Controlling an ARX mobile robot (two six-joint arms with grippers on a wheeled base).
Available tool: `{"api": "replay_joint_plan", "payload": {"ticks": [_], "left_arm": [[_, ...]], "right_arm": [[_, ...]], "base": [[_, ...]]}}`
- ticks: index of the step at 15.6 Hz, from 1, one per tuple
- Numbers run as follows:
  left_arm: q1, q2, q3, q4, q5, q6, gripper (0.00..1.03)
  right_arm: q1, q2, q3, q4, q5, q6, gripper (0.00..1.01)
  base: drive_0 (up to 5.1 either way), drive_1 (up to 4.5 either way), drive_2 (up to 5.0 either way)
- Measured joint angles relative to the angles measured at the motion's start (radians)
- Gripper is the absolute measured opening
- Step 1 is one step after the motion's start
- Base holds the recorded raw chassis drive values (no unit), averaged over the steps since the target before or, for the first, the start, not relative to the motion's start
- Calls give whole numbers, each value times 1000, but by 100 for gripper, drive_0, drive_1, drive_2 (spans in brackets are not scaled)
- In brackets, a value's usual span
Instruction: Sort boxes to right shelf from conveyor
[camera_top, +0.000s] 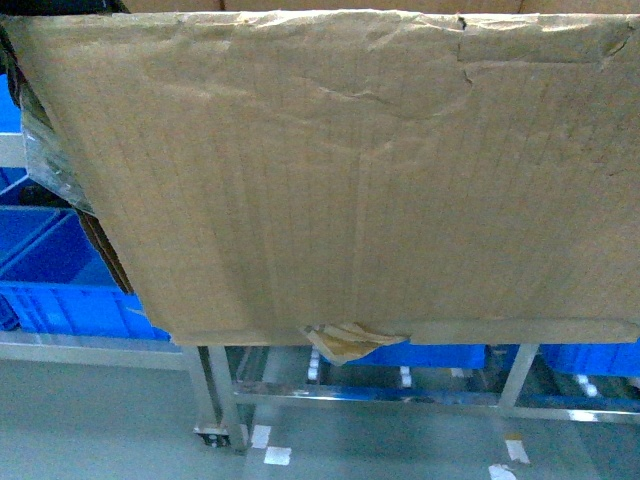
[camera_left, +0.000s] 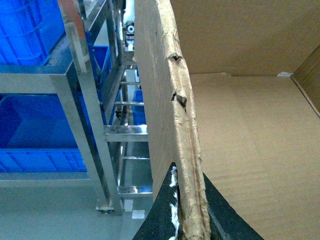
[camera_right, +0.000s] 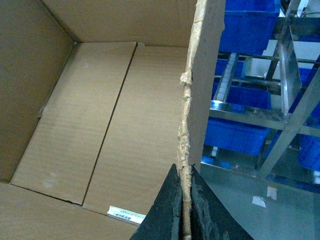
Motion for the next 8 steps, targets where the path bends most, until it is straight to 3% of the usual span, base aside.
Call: {"api": "replay_joint_plan", "payload": {"ticks": [8], "left_arm": [[1, 2, 0, -1, 0, 0, 4]], "right_arm": [[1, 1, 0, -2, 0, 0, 2]], "base": [[0, 0, 0]]}}
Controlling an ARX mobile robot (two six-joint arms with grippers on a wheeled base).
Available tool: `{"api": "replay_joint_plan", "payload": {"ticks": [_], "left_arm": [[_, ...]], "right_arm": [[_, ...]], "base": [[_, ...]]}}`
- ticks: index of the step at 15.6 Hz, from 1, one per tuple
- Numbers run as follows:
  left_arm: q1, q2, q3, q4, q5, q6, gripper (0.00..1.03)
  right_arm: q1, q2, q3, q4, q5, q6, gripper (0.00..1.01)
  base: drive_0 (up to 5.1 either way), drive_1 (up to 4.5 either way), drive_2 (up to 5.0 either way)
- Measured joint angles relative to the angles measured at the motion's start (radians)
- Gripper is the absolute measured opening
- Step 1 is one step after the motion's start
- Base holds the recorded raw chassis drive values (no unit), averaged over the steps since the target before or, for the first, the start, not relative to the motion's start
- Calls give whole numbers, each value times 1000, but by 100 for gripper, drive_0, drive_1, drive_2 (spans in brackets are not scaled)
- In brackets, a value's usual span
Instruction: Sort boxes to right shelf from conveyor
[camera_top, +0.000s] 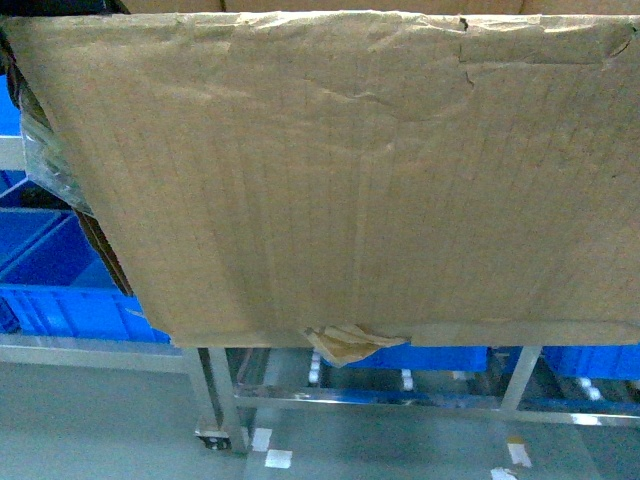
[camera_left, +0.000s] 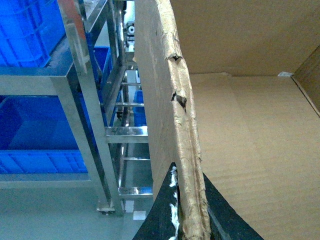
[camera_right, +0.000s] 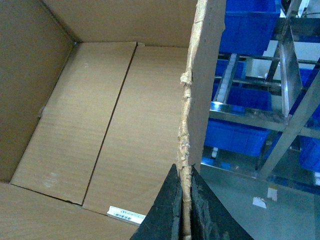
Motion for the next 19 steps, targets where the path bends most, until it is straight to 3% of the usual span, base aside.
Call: {"api": "replay_joint_plan", "payload": {"ticks": [19], "left_arm": [[0, -2, 1, 3, -1, 0, 4]], "right_arm": [[0, -2, 0, 3, 0, 0, 2]], "base": [[0, 0, 0]]}}
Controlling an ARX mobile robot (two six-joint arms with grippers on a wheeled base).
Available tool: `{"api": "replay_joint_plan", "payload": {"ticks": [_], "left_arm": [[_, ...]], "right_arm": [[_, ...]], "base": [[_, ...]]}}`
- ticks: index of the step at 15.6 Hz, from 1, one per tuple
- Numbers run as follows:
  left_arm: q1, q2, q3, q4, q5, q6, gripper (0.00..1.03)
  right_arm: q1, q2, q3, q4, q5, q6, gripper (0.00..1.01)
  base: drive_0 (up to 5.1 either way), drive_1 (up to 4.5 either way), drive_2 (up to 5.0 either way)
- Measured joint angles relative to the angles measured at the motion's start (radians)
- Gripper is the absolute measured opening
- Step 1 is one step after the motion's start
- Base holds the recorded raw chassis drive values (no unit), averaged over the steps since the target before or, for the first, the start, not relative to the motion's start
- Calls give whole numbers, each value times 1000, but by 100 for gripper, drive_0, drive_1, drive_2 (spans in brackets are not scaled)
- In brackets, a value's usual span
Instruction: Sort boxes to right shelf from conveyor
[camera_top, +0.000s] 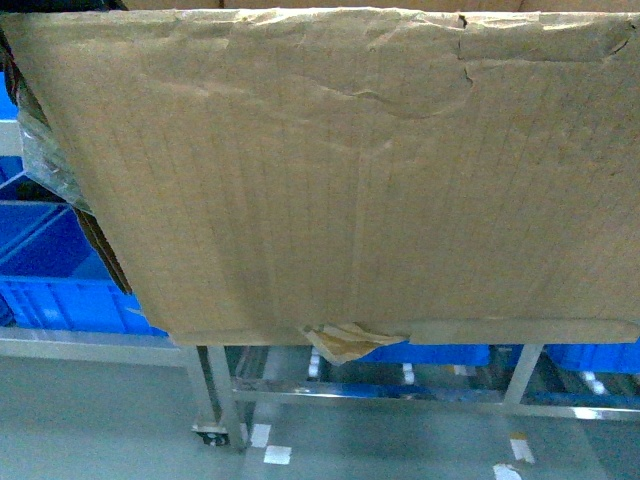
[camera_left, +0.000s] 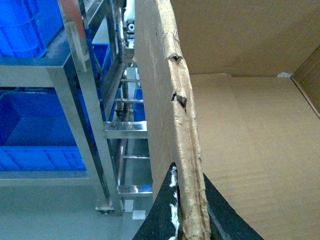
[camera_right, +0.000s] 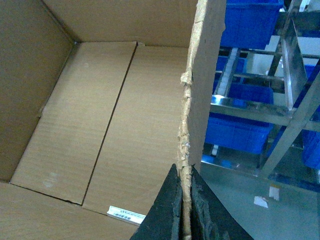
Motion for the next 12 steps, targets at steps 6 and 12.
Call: {"api": "replay_joint_plan", "payload": {"ticks": [6, 12], "left_arm": [[0, 0, 0, -7, 1, 0, 4], [0, 0, 0, -4, 1, 0, 4]], "right_arm": [[0, 1, -1, -8, 0, 0, 2], [0, 1, -1, -4, 0, 0, 2]], "base": [[0, 0, 0], [0, 0, 0]]}}
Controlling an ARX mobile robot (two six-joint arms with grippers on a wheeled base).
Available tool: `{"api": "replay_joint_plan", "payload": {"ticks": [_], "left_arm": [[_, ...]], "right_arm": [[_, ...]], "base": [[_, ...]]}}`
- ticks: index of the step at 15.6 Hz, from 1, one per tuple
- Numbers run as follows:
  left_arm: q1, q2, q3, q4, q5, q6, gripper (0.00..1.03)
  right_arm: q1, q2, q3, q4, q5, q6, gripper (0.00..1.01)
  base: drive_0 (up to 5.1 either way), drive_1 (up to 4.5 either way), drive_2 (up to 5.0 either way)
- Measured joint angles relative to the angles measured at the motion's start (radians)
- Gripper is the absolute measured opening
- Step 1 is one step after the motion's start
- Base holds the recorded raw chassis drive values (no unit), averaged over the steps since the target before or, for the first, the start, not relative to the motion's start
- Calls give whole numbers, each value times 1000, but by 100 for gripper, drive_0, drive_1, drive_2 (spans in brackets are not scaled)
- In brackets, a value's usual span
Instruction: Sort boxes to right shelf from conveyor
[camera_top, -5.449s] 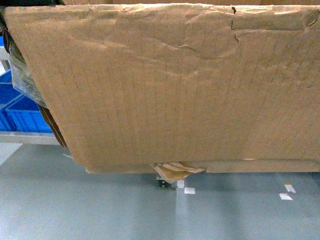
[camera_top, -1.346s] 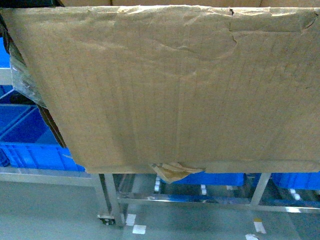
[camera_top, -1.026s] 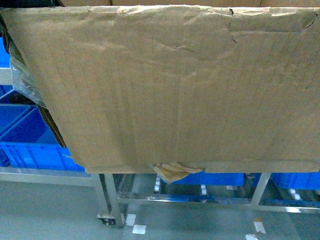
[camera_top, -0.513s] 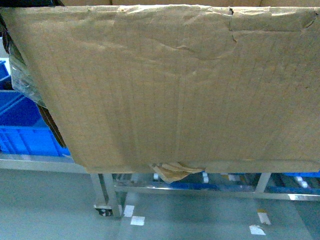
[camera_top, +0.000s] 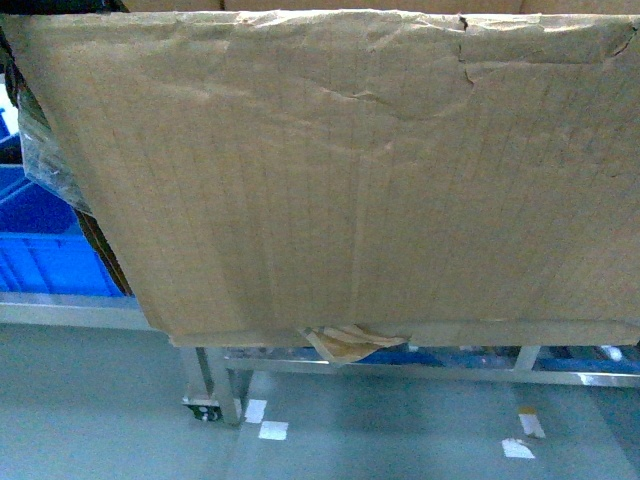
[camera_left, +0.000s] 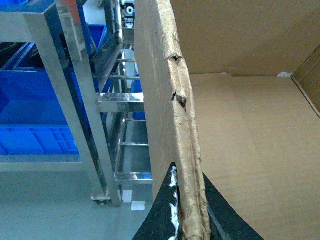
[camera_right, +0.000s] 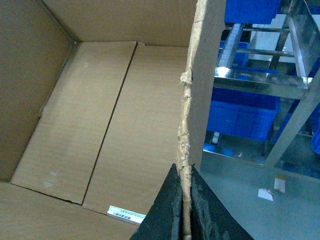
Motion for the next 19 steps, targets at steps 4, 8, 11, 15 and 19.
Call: {"api": "replay_joint_plan", "payload": {"ticks": [4, 8, 11, 15, 19], "left_arm": [[3, 0, 0, 0, 0, 0, 4], [-2, 0, 0, 0, 0, 0, 4], [-1, -1, 0, 2, 0, 0, 4], [-1, -1, 0, 0, 0, 0, 4], [-1, -1, 0, -1, 0, 0, 4]], "right_arm": [[5, 1, 0, 3, 0, 0, 2], [-1, -1, 0, 1, 2, 0, 2], [0, -2, 0, 2, 0, 0, 2], [0, -2, 0, 0, 0, 0, 2], [0, -2, 0, 0, 0, 0, 2]], "base": [[223, -154, -89], [0, 0, 0], [-1, 128, -131], [7, 325, -311], [-4, 367, -375]]}}
